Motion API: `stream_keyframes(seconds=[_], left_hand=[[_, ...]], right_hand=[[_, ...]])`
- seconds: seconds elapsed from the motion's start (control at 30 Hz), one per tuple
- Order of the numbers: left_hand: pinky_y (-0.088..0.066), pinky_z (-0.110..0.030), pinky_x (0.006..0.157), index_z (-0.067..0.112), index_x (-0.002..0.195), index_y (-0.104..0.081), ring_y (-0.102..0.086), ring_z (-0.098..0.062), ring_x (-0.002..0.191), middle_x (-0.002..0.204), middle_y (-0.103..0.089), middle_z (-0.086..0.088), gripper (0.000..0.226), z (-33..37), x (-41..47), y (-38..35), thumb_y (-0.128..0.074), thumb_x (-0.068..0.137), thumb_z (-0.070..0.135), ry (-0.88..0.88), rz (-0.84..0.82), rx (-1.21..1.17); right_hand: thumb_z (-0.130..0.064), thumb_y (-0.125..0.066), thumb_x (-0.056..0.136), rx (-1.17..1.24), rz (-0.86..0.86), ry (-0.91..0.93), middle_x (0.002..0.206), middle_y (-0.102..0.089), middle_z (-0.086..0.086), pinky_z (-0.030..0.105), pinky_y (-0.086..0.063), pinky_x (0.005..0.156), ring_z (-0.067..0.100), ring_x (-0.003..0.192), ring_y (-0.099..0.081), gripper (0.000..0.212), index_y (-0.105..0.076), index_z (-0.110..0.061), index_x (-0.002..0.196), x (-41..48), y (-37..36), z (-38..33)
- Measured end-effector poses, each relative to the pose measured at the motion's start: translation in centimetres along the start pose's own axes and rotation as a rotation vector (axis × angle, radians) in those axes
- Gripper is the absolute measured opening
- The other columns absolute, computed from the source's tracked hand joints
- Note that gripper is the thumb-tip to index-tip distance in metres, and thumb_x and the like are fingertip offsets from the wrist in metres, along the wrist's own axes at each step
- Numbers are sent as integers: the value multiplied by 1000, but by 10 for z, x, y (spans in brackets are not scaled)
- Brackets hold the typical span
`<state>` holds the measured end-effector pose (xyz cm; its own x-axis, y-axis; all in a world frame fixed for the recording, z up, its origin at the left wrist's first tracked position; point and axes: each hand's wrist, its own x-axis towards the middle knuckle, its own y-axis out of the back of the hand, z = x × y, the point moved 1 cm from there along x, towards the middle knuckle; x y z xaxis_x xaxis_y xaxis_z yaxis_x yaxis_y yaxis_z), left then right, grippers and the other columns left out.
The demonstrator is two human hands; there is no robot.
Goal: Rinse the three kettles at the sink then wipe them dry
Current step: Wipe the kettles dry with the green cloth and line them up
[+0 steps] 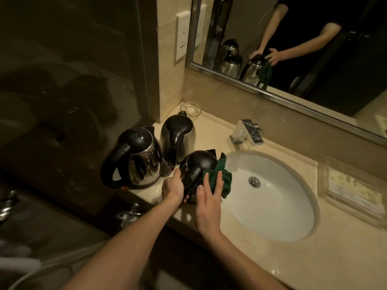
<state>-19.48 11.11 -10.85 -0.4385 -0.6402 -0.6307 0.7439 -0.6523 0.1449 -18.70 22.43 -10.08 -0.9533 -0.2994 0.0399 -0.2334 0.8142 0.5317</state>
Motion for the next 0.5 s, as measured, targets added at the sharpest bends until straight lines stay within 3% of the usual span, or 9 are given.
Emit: stream_keyframes(seconds=[0.17,0.23,0.3,0.37,0.5], left_hand=[[-44,-16,38,7,106,-66,-56,-18,63,87,-66,-7,46,1,0,2,-40,105,44,-49,4,-4],[-48,-22,65,7,115,-66,-60,-24,84,104,-67,-8,48,-1,2,0,-40,105,46,-56,7,1],[-42,-32,87,6,124,-64,-59,-30,109,116,-64,-8,51,-2,4,0,-41,104,47,-52,7,-5],[-41,-37,96,6,129,-63,-57,-33,120,126,-64,-11,54,-4,7,-1,-41,104,48,-63,-1,7],[-43,-37,96,7,129,-63,-58,-33,120,126,-65,-12,55,-5,10,-1,-41,103,50,-73,7,11]], right_hand=[[-66,-14,85,-143,-106,49,156,20,-22,28,0,116,8,145,21,74,-24,-32,149,-7,2,-3],[-67,-12,84,-244,-138,76,157,22,-19,27,1,112,11,145,24,75,-23,-34,150,-8,6,-6],[-71,-11,84,-340,-182,108,156,26,-17,29,2,110,14,144,26,75,-20,-38,151,-10,9,-8],[-75,-7,85,-421,-221,131,155,29,-16,32,1,111,16,143,28,74,-17,-42,151,-12,9,-11],[-70,-6,88,-472,-217,172,156,28,-14,33,-5,111,19,144,27,67,-15,-47,150,-12,10,-10]])
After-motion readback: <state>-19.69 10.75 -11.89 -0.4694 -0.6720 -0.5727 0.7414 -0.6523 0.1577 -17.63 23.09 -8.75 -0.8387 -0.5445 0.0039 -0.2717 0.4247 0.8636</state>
